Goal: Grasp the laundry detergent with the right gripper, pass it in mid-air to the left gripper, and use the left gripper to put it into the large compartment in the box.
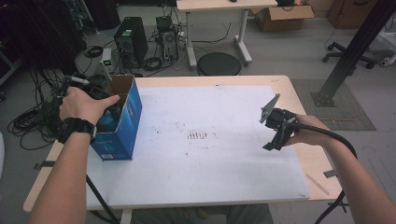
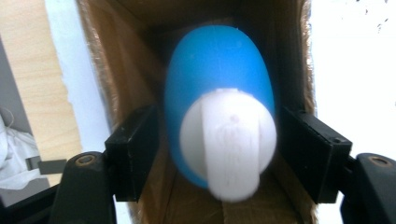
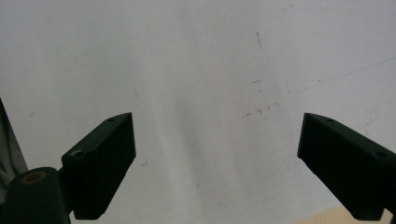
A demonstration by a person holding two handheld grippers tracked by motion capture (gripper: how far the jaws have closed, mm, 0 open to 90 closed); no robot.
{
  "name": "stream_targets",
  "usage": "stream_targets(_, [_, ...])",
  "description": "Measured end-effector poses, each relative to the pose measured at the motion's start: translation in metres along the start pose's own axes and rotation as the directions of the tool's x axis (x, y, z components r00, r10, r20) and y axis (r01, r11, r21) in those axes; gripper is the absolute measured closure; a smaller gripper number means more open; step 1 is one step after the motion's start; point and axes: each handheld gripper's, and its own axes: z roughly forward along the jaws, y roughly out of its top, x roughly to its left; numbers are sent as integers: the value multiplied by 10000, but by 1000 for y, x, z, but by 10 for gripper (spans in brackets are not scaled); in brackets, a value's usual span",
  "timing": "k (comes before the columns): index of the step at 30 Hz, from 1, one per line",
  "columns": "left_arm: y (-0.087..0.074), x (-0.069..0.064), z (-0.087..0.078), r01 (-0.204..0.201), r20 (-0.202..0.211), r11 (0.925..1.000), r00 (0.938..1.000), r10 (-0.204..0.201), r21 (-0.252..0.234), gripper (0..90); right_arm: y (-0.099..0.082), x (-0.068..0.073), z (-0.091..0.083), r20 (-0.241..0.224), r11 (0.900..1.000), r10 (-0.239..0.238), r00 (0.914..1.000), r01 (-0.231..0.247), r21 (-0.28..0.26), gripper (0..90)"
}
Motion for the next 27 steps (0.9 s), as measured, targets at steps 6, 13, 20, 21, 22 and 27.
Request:
stream_targets(6, [-1, -1, -21, -201, -183, 9996, 9996, 197, -212, 291, 3, 2, -3, 20, 10000, -27, 10000, 27, 16, 111])
stream_targets(13, [-2, -15, -44, -653, -218, 9956, 9977, 640, -672, 268, 8, 3, -9, 115, 9999, -107, 9999, 109, -128, 111])
stream_targets(20, [-6, -43, -52, -1369, -115, 9860, 9906, 1364, -957, 232, 13, 5, -11, 128, 9995, -274, 9995, 276, -157, 112])
stream_targets(21, [-7, -48, -52, -1481, 14, 9842, 9888, 1490, -966, 227, 13, 5, -11, 124, 9995, -282, 9995, 284, -163, 112])
stream_targets(22, [-7, -51, -52, -1566, 75, 9827, 9874, 1580, -986, 218, 14, 6, -12, 101, 9993, -332, 9994, 334, -188, 112])
stream_targets(27, [-9, -72, -52, -2155, 190, 9702, 9756, 2188, -1106, 187, 17, 7, -12, 85, 9989, -418, 9991, 420, -218, 112])
